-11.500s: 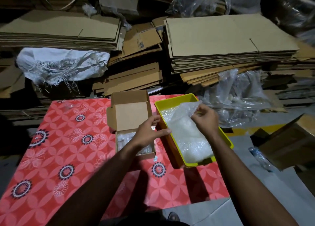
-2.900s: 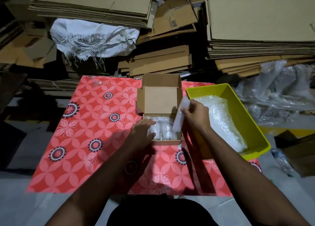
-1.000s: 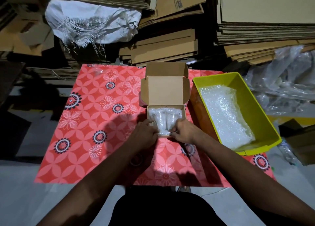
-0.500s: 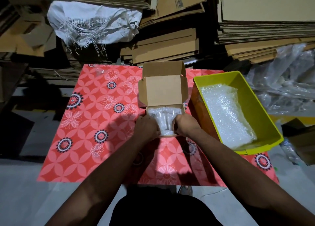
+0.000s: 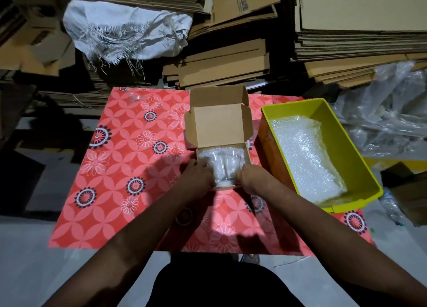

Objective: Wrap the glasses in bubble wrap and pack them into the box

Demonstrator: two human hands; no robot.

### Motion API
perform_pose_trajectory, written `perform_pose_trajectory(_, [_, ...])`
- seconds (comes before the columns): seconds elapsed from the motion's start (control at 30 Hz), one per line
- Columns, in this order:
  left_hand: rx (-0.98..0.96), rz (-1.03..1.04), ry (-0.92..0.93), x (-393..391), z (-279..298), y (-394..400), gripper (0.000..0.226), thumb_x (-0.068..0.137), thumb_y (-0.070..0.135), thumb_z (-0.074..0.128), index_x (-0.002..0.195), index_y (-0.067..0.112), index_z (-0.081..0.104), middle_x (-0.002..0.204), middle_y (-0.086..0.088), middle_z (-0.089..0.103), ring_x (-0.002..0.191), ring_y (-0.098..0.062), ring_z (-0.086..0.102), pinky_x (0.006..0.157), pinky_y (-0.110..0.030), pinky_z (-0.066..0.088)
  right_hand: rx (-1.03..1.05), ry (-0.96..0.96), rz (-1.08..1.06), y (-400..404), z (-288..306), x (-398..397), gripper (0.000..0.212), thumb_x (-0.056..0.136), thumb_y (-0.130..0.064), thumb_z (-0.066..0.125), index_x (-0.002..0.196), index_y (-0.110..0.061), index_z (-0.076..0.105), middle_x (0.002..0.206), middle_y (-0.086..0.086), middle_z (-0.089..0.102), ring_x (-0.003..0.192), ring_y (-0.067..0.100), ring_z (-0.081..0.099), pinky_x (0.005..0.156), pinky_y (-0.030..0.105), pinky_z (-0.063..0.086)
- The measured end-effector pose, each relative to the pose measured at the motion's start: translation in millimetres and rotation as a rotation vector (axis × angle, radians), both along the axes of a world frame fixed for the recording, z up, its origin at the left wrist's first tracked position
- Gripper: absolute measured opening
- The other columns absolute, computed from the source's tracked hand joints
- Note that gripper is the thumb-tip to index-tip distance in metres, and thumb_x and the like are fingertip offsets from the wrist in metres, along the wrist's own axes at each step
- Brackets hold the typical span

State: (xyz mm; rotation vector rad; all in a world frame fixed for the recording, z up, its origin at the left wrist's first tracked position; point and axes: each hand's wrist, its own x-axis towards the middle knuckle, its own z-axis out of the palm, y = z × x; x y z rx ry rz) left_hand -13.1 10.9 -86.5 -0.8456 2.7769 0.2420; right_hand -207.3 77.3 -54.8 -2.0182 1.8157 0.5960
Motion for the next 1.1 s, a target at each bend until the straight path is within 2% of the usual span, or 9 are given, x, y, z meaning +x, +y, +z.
perform_pose_trajectory(0.13, [-0.096,-0.033,0.019,6.2,5.9,15.1,0.032,0.087,0.027,0.052,0.112,0.029,0.072,0.11,0.011,0.068,0.122,-0.023,0.045,0.089,-0.041,0.029,-0.02,-0.002,0.031,1.2,10.4,-3.0,0.025,0.094,-0.027,0.061,0.112,-0.013,0.071,0.108,0.014,0.067,0.099,0.033,0.066,0.071,0.033,0.048])
perform_pose_trajectory(0.27, [-0.161,-0.007,0.169,17.2,-5.0,25.1,0.035,0.089,0.045,0.043,0.102,0.028,0.071,0.1,0.009,0.07,0.108,-0.02,0.056,0.085,-0.041,0.034,-0.269,-0.168,-0.13,-0.4,9.4,-12.1,0.029,0.079,-0.01,0.062,0.104,-0.02,0.074,0.103,0.008,0.068,0.104,0.028,0.065,0.077,0.036,0.056])
perform_pose_trajectory(0.4, [-0.166,-0.017,0.26,4.7,-5.9,16.8,0.051,0.082,0.052,0.05,0.124,0.025,0.062,0.129,0.001,0.061,0.116,-0.024,0.055,0.086,-0.041,0.042,-0.254,-0.218,-0.008,-5.5,4.8,-8.4,0.062,0.08,-0.003,0.066,0.136,-0.028,0.058,0.115,0.002,0.055,0.11,0.025,0.051,0.082,0.041,0.053])
perform_pose_trajectory(0.47, [-0.14,-0.098,0.161,-0.8,-8.2,8.4,0.062,0.079,0.059,0.049,0.128,0.024,0.062,0.137,-0.001,0.059,0.117,-0.028,0.056,0.087,-0.042,0.046,-0.26,-0.203,0.02,-3.8,-1.0,-6.5,0.054,0.084,-0.011,0.066,0.134,-0.029,0.059,0.114,0.003,0.044,0.107,0.026,0.05,0.076,0.043,0.055])
perform_pose_trajectory(0.57, [-0.134,-0.16,0.101,1.2,-16.7,4.6,0.063,0.081,0.06,0.048,0.129,0.022,0.063,0.136,-0.003,0.061,0.116,-0.032,0.058,0.092,-0.044,0.047,-0.286,-0.22,0.003,2.0,-3.3,-10.7,0.039,0.087,-0.016,0.067,0.125,-0.022,0.067,0.113,0.004,0.042,0.106,0.027,0.055,0.08,0.039,0.051])
perform_pose_trajectory(0.67, [-0.13,-0.161,0.143,11.3,-19.9,5.1,0.059,0.09,0.06,0.045,0.135,0.024,0.058,0.144,-0.002,0.055,0.124,-0.029,0.054,0.1,-0.043,0.043,-0.306,-0.247,-0.01,6.6,-3.7,-17.8,0.042,0.086,-0.024,0.07,0.129,-0.024,0.067,0.112,0.003,0.045,0.107,0.025,0.057,0.089,0.038,0.051])
perform_pose_trajectory(0.83, [-0.154,-0.203,0.149,25.8,-21.6,-3.1,0.061,0.089,0.059,0.051,0.141,0.027,0.052,0.152,-0.001,0.048,0.127,-0.025,0.05,0.107,-0.044,0.041,-0.33,-0.18,-0.007,7.7,-8.6,-16.2,0.045,0.087,-0.026,0.066,0.132,-0.03,0.062,0.112,0.001,0.047,0.106,0.025,0.058,0.086,0.038,0.054])
perform_pose_trajectory(1.0, [-0.185,-0.277,0.182,36.0,-22.7,-7.9,0.061,0.084,0.05,0.067,0.137,0.021,0.057,0.145,-0.005,0.056,0.126,-0.024,0.056,0.105,-0.041,0.046,-0.414,-0.057,0.058,16.7,-12.7,-23.9,0.051,0.088,-0.035,0.062,0.138,-0.037,0.055,0.12,0.0,0.055,0.116,0.024,0.05,0.089,0.038,0.038])
perform_pose_trajectory(1.1, [-0.192,-0.262,0.246,38.4,-15.7,-8.3,0.054,0.09,0.048,0.044,0.133,0.021,0.063,0.14,-0.003,0.06,0.121,-0.024,0.062,0.097,-0.037,0.053,-0.423,-0.057,0.06,25.1,-17.4,-26.5,0.054,0.09,-0.031,0.058,0.144,-0.033,0.049,0.12,0.002,0.054,0.114,0.025,0.05,0.086,0.039,0.039])
